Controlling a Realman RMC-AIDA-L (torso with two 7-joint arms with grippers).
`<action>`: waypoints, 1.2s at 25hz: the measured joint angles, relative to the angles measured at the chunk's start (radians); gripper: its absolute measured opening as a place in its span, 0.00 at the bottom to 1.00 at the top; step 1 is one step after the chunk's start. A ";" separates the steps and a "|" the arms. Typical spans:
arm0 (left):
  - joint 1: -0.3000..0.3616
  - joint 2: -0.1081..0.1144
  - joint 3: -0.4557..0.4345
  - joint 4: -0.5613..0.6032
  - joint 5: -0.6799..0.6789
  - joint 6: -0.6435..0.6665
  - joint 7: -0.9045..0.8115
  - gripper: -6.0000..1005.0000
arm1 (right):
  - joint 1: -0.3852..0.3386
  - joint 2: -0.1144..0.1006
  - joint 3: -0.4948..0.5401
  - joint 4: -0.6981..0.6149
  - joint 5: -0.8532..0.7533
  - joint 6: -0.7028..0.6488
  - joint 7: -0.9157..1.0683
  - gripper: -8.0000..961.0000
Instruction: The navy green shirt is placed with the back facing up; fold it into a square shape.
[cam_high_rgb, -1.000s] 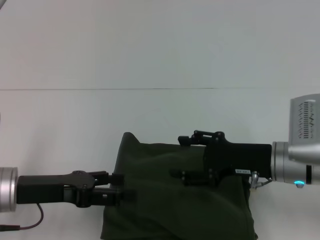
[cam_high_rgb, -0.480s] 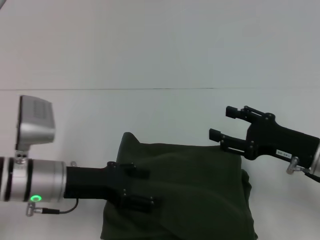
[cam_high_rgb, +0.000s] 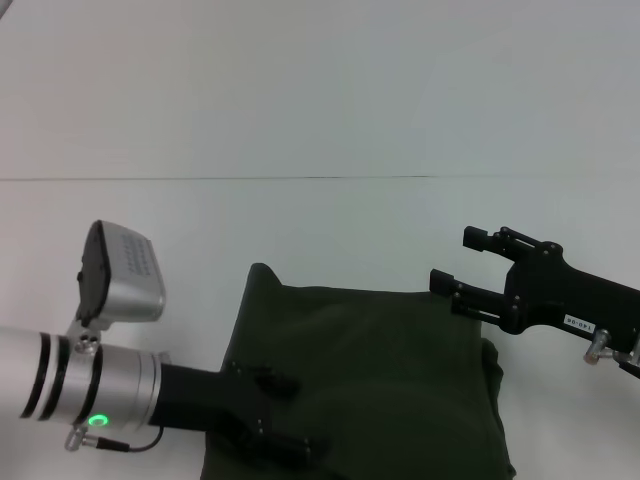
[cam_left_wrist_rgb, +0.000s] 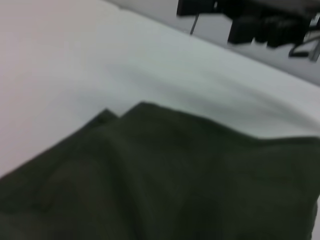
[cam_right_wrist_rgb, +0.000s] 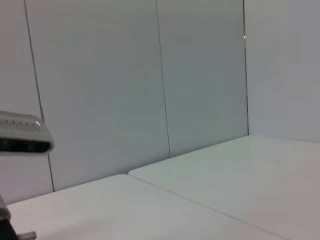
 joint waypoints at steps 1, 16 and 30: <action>0.001 0.000 0.013 -0.001 0.006 -0.007 -0.010 0.93 | 0.000 0.000 0.000 0.000 0.000 -0.001 0.000 0.87; 0.050 -0.002 -0.039 0.083 -0.065 0.199 0.004 0.93 | -0.006 0.000 -0.002 0.000 -0.002 -0.014 -0.001 0.87; 0.041 -0.005 0.054 -0.001 -0.043 0.147 0.064 0.93 | -0.014 0.000 -0.009 0.000 -0.009 -0.022 -0.007 0.87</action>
